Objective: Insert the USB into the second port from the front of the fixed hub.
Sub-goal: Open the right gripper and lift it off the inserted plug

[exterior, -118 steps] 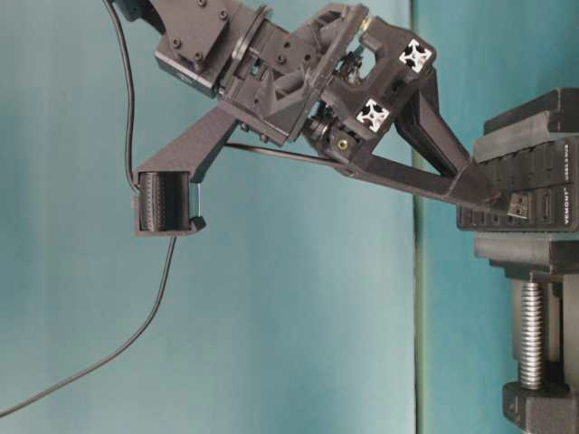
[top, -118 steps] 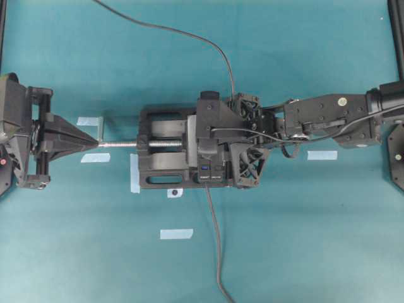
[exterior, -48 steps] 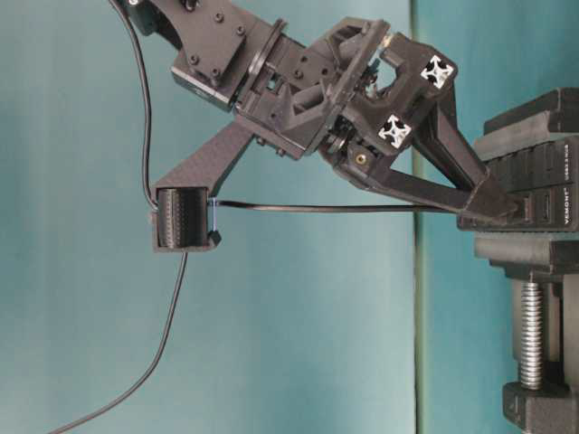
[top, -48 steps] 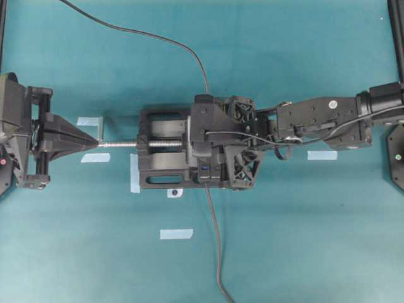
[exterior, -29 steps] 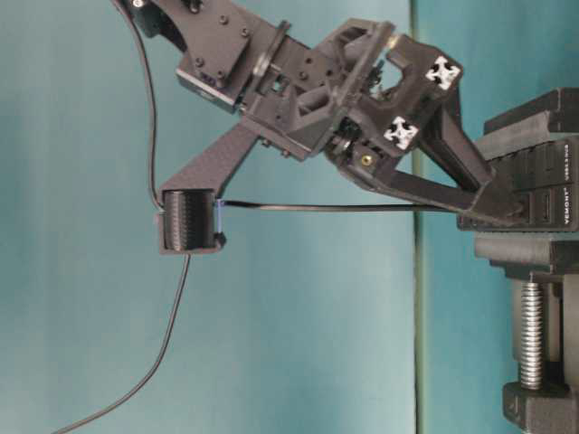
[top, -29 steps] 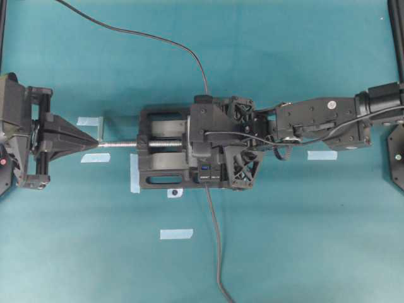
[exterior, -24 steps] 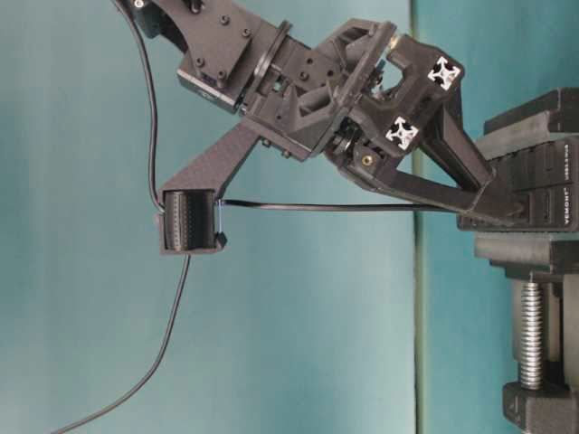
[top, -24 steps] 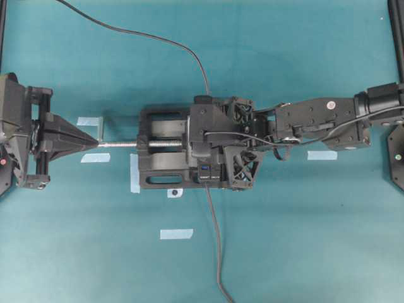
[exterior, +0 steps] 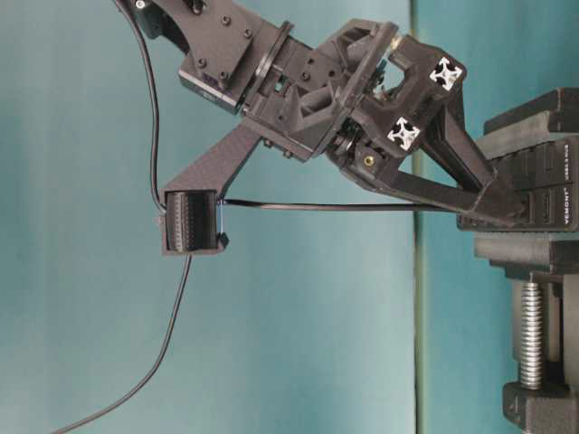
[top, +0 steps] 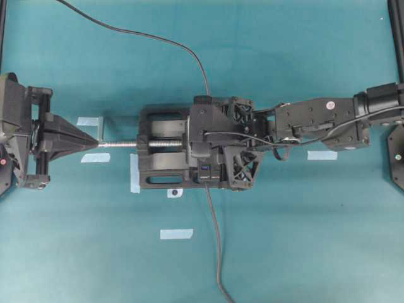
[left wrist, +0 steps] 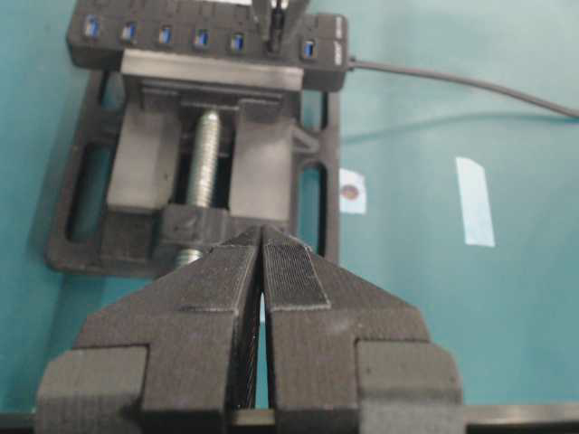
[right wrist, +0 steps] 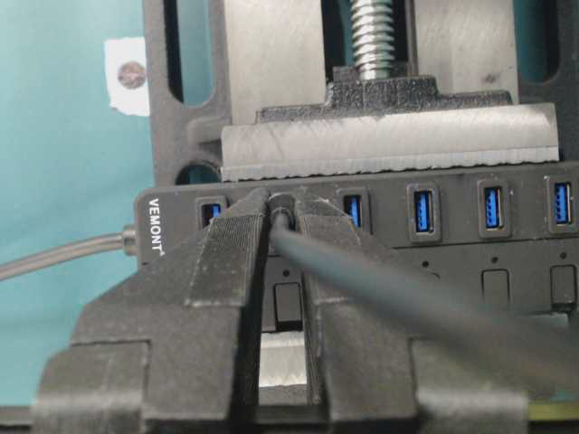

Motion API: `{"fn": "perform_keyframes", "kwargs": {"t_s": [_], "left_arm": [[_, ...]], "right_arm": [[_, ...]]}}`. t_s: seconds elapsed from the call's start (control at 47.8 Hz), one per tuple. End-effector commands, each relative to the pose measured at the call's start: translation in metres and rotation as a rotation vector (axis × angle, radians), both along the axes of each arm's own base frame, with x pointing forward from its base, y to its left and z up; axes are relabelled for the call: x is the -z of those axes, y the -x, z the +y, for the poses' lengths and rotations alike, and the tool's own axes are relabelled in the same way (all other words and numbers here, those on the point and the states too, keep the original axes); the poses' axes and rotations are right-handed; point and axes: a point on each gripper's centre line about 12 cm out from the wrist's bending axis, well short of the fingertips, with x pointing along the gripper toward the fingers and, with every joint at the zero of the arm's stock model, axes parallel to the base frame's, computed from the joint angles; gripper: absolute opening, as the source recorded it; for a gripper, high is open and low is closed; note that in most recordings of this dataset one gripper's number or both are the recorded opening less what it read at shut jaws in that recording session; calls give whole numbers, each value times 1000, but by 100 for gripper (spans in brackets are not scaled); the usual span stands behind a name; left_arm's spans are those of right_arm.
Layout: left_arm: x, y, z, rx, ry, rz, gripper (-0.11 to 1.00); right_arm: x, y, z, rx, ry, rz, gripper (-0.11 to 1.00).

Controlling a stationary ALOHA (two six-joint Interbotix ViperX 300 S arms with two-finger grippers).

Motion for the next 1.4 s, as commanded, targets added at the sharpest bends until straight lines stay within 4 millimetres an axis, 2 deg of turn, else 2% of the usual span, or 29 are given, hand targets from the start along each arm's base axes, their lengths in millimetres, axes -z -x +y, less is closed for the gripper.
{"fn": "perform_keyframes", "kwargs": {"t_s": [0.0,0.272,0.44,0.565,0.691,0.795,0.984,1.381], "left_arm": [[-7,-3,0,-1,-2,-23,0],[-7,-3,0,1,-2,-25,0],[-8,-4,0,-1,-2,-26,0],[-8,-3,0,-2,0,-29,0],[-9,-2,0,0,0,-35,0],[-10,-1,0,0,-1,-40,0],[-9,0,0,-2,-1,-41,0],[-10,0,0,-2,-1,-44,0]], "right_arm": [[1,1,0,2,-2,15,5],[-5,-1,0,13,-8,-6,8],[-6,-2,0,15,-10,-25,16],[-6,-3,0,18,-12,-26,31],[-10,-3,0,18,-12,-32,58],[-11,-3,0,17,-10,-34,71],[-11,-3,0,17,-10,-35,77],[-26,0,-2,21,-10,-71,78]]}}
